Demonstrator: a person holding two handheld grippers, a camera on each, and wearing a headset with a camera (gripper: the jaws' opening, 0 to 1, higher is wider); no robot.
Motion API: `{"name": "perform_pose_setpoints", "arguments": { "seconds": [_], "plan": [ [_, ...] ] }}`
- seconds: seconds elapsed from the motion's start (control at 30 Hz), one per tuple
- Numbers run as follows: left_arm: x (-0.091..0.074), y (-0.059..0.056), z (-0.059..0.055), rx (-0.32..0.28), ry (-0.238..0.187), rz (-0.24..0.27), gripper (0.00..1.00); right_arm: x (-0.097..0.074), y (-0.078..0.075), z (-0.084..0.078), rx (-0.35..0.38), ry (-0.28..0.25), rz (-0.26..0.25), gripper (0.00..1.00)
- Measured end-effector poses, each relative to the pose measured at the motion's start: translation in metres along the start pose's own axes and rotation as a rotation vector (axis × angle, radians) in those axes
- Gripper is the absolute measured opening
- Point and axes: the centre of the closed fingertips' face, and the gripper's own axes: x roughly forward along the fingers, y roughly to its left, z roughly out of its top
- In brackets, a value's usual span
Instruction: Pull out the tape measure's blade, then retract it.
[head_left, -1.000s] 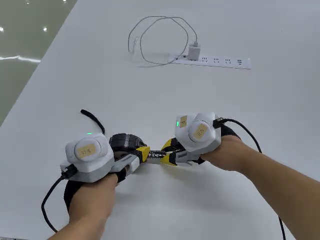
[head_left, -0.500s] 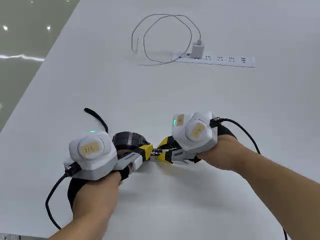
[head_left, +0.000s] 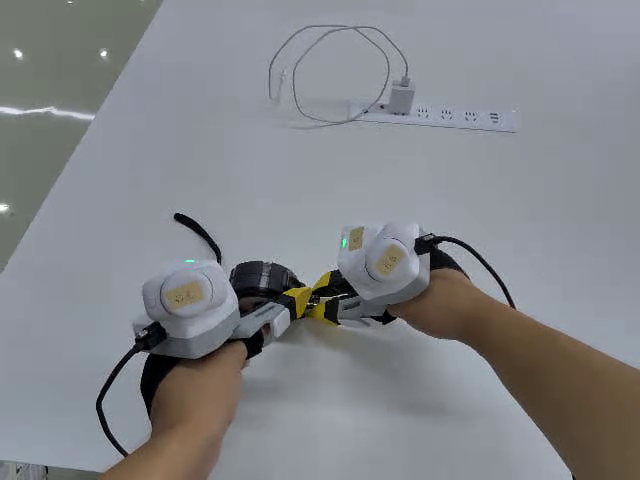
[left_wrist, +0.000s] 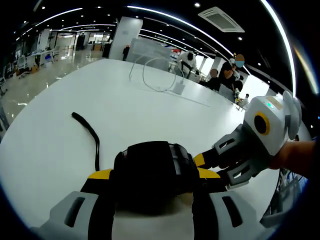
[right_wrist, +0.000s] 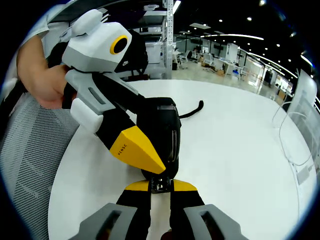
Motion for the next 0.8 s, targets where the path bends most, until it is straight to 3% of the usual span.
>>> {"name": "perform_pose_setpoints", "arguments": {
  "seconds": [0.8],
  "plan": [
    [0.0001,-0.0018,0.0000,0.022,-0.005,0.005,0.60,0.0003,0.0009,-0.0013,0.021,0.003,-0.004,0.12]
  ]
}}
